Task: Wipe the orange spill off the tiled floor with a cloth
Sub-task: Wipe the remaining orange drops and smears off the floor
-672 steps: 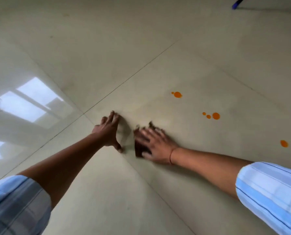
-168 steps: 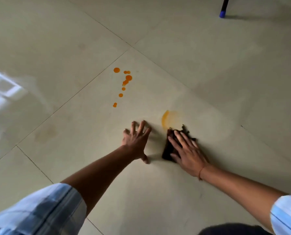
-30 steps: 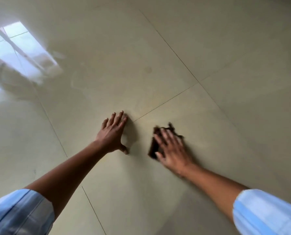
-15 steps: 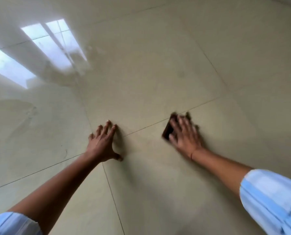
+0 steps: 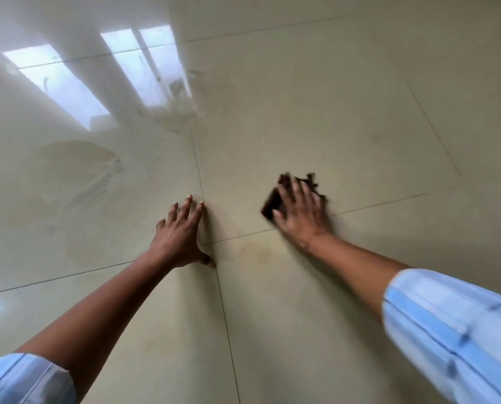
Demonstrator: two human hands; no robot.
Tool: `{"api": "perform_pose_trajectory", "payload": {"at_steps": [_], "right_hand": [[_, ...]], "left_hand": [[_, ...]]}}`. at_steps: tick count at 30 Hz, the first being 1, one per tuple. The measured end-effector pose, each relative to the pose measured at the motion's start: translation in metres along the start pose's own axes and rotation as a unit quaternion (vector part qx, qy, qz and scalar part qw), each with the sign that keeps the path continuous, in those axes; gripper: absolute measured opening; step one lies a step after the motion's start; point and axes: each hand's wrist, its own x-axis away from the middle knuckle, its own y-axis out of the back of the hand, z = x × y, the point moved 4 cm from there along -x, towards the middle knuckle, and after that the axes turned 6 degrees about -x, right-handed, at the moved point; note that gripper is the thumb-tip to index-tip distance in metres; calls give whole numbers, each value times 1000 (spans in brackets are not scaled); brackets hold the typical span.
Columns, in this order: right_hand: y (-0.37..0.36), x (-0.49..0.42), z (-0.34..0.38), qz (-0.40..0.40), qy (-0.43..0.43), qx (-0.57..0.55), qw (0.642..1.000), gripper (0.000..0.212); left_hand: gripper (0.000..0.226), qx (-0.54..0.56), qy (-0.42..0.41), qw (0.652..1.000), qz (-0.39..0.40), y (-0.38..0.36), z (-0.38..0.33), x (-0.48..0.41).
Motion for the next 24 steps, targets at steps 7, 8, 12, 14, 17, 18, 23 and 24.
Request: {"api": "perform_pose_trajectory", "payload": {"at_steps": [7,8,12,14,17,18,23,24], "right_hand": [[-31,69,37,71,247,26,966,69],[-26,60,17,60,243,39,967,68],[-9,-30,36,7,11,-19,1000,66],[-26,-36,91,36,35,-19,999,67],[-44,25,105,97,215,-6,972,67],[-40,45,85,98,253,-3,962,67],[15,-16,-44,2,12,15,1000,64],[24,-46,-46,-11,-55,9,998,63]], "left_hand": [[144,15,-5,1000,25,1,10,-4],[144,17,-3,1000,24,3,12,-6],[146,13,5,1000,25,8,18,-16],[147,3,6,1000,27,11,22,-20],[148,2,17,999,36,17,30,-24],[149,4,22,999,40,19,33,-25],[155,28,25,998,54,19,42,-34],[155,33,20,998,51,17,43,-36]]}}
